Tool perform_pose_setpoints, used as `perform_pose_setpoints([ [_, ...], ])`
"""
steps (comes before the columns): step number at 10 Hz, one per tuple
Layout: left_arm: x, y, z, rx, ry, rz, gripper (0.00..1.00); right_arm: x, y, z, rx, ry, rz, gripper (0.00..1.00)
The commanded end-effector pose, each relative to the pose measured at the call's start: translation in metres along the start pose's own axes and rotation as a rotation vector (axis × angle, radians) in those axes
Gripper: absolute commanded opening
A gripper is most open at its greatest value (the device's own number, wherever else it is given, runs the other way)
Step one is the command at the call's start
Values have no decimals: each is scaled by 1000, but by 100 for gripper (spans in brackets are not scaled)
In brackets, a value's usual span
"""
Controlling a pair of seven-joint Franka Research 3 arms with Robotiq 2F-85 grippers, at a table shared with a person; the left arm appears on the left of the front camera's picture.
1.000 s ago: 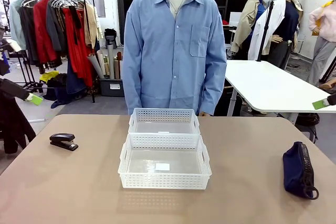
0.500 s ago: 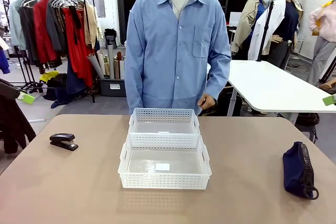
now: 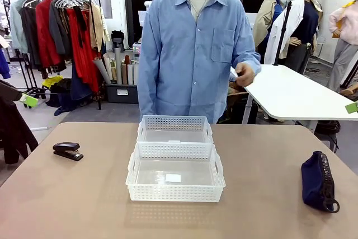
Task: Distribute items into two baskets.
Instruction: Pick up the Pencil pouch that the person points to.
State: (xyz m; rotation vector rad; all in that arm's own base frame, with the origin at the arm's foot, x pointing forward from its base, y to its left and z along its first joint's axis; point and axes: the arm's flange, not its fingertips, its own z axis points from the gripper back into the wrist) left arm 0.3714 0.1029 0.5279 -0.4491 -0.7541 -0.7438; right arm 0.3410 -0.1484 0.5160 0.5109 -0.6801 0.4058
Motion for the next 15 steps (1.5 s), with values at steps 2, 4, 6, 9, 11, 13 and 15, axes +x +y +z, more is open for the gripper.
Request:
perform_pose_setpoints([
  [2, -1, 1, 0, -2, 0, -10, 100, 1, 0, -1, 6, 3, 9, 100],
  [4, -1, 1, 0, -2, 0, -10, 100, 1, 0, -1, 6, 3, 9, 100],
  [6, -1, 1, 0, -2, 0, -10, 100, 1, 0, -1, 6, 3, 9, 100],
  [9, -1, 1, 0, -2, 0, -10, 100, 1, 0, -1, 6, 3, 9, 100],
  [11, -1, 1, 0, -2, 0, -10, 100, 1, 0, -1, 6, 3, 9, 100],
  [13, -1, 1, 0, -2, 0, -10, 100, 1, 0, -1, 6, 3, 9, 100],
  [15, -1, 1, 0, -2, 0, -10, 100, 1, 0, -1, 6, 3, 9, 100],
])
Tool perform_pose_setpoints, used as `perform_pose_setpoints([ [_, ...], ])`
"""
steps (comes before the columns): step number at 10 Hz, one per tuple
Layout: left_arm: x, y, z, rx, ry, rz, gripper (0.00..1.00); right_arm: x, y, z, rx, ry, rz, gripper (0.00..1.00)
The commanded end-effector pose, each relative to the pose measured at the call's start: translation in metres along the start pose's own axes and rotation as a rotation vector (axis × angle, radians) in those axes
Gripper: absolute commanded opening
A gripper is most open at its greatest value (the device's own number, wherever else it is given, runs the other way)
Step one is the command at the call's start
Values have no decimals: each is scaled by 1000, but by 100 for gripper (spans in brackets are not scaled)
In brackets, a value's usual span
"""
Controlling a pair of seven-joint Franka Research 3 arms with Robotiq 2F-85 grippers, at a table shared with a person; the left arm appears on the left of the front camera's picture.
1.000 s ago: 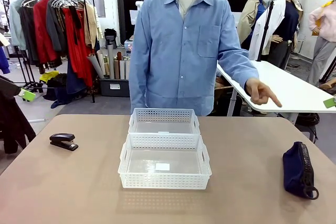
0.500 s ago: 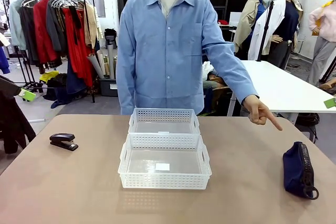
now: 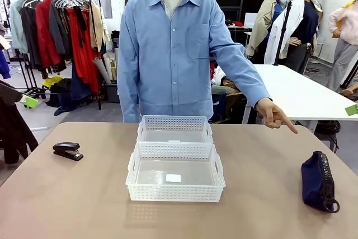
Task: Distribute items into two baskets.
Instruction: Pick up the Pencil pouch that the person points to.
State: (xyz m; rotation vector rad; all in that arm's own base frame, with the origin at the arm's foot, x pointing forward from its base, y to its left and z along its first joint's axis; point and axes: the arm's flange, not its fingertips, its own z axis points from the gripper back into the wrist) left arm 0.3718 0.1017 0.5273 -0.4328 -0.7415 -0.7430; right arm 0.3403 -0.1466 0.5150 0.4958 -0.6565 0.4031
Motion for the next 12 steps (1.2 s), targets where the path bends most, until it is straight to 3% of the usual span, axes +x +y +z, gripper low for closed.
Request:
perform_pose_setpoints([
  [1, -2, 1, 1, -12, -17, -9, 100, 2, -1, 1, 17, -23, 14, 100],
  [4, -2, 1, 1, -12, -17, -9, 100, 0, 0, 0, 0, 0, 0, 100],
  [9, -2, 1, 1, -12, -17, -9, 100, 22, -12, -10, -27, 108, -230, 100],
  [12, -2, 1, 1, -12, -17, -9, 100, 31, -2, -37, -108, 296, -430, 100],
])
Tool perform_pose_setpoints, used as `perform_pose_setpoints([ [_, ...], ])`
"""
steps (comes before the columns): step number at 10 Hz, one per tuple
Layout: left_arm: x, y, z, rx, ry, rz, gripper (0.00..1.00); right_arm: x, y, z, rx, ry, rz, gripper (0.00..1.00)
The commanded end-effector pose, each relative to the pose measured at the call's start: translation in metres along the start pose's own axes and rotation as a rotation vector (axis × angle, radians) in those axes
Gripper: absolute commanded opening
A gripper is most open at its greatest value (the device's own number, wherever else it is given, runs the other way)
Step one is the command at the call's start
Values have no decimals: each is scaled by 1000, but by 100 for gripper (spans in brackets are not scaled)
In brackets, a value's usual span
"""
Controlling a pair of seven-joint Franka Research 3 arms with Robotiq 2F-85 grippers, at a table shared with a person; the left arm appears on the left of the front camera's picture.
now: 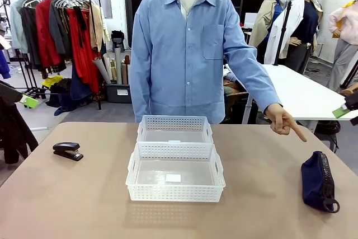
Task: Distribute items into two baskets.
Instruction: Pick up the Pencil pouch that the person points to.
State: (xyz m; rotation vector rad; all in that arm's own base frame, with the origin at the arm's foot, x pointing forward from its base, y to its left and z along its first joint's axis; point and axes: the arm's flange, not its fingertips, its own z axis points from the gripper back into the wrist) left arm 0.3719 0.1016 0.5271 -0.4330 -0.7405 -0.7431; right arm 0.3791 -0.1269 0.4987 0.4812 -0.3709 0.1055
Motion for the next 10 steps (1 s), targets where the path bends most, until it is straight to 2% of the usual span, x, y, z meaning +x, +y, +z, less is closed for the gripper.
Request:
perform_pose_setpoints([
  [1, -1, 1, 1, -12, -18, -9, 100, 7, 13, 0, -70, 110, -147, 100],
  [5, -1, 1, 1, -12, -18, -9, 100, 8, 22, -32, -166, 249, -282, 100],
  [7, -1, 1, 1, -12, -18, -9, 100, 7, 23, -45, -243, 302, -406, 100],
  [10, -1, 1, 1, -12, -18, -9, 100, 6, 20, -67, -326, 336, -495, 100],
])
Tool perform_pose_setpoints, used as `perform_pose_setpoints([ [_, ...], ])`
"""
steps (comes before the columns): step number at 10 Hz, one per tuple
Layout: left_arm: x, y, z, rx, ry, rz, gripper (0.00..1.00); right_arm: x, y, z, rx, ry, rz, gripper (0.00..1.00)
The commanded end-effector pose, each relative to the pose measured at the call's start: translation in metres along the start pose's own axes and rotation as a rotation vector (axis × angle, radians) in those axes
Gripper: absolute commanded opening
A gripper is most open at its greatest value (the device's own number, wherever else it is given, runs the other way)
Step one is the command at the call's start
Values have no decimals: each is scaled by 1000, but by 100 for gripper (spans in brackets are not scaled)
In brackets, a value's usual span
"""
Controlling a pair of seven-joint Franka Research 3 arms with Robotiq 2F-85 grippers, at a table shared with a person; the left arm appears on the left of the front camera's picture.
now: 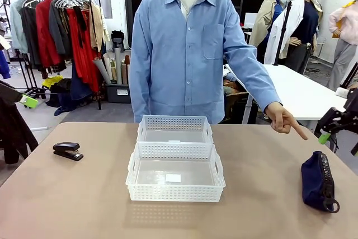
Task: Distribute items into two baskets.
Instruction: Pick up the Pencil pouch that the person points to.
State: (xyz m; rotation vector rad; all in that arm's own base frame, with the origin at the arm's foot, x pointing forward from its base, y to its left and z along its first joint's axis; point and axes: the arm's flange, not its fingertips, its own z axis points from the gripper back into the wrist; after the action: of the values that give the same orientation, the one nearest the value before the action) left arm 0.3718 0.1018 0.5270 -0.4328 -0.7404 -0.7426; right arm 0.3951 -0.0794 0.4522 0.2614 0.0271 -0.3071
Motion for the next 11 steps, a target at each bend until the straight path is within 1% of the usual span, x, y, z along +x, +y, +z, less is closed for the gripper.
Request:
perform_pose_setpoints([
  [1, -1, 1, 1, -12, -18, -10, 100, 10, 6, -7, -56, 40, -55, 100],
  [3, -1, 1, 1, -12, -18, -10, 100, 20, 7, -24, -59, 81, -119, 100],
  [5, -1, 1, 1, -12, -18, -10, 100, 27, 3, -42, -78, 87, -150, 100],
  [9, -1, 1, 1, -12, -18, -10, 100, 36, -3, -74, -97, 24, -119, 100],
  [11, -1, 1, 1, -12, -18, -10, 100, 38, -6, -85, -113, 13, -141, 100],
])
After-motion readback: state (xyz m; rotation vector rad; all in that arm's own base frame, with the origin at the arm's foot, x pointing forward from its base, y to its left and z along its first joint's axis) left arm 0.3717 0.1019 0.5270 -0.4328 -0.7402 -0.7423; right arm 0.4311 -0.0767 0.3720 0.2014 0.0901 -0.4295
